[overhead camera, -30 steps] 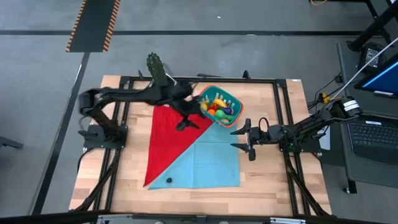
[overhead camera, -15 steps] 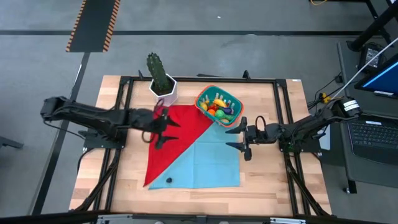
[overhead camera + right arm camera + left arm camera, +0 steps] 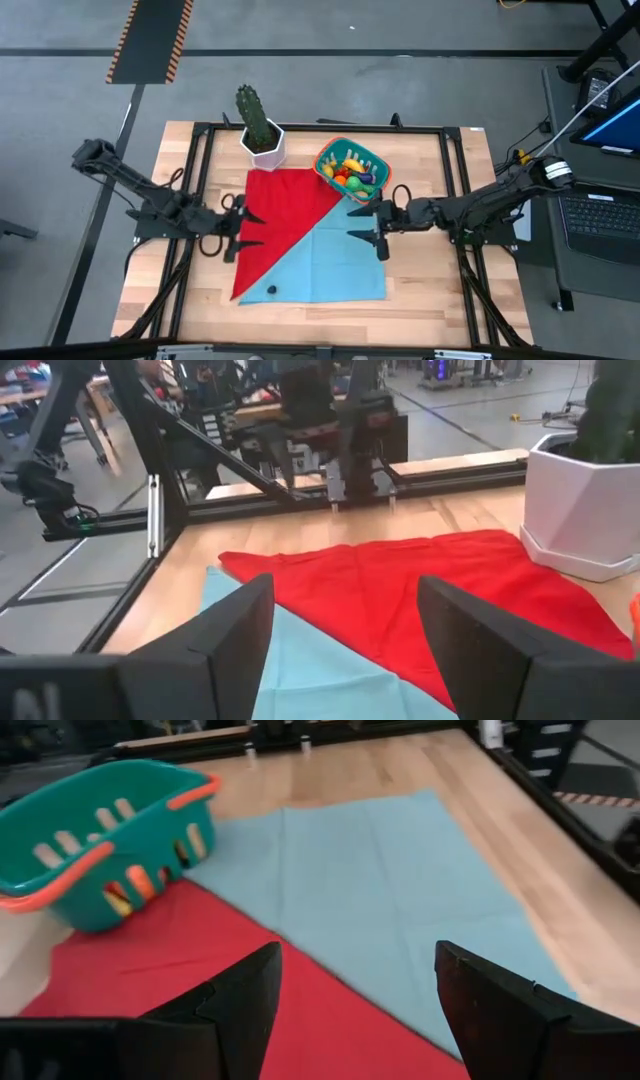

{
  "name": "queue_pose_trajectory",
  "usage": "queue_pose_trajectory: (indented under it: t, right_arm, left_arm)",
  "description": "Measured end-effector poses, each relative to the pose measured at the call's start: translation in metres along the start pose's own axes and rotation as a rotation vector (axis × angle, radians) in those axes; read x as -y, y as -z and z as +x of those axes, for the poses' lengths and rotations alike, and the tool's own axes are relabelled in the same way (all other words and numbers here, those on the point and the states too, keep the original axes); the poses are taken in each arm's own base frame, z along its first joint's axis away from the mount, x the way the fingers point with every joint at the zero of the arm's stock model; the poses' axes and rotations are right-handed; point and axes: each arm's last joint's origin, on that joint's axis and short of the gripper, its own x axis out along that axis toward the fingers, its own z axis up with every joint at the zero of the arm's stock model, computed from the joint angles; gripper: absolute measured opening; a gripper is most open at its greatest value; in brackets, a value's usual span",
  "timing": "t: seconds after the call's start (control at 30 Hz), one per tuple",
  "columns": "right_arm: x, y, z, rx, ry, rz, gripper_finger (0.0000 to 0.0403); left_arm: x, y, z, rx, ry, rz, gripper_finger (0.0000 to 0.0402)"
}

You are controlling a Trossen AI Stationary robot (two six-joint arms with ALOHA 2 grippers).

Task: Pick and placing Produce into tupperware
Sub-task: Put the blackberry into the blue basket

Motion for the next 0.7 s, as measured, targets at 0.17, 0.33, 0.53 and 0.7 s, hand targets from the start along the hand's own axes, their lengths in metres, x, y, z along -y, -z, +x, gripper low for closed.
queue_pose_trajectory:
  t: [0.17,0.33,0.53,0.7]
  right_arm:
    - [-0.003,0.003,0.012,-0.028,0.003,-0.010,0.0248]
    - [-0.006,0.008,0.018,-0.044,-0.003,-0.012,0.0248]
    - [-0.017,0.008,0.018,-0.018,-0.045,-0.017,0.0248]
    - [-0.030,0.008,0.014,0.003,-0.080,-0.040,0.0248]
  left_arm:
    - [0.019,0.003,-0.009,0.014,0.059,-0.009,0.0250]
    - [0.036,0.007,-0.015,0.020,0.083,-0.050,0.0250]
    - [0.059,0.003,-0.010,-0.028,0.122,-0.058,0.0250]
    - [0.082,-0.007,-0.002,-0.090,0.134,-0.048,0.0250]
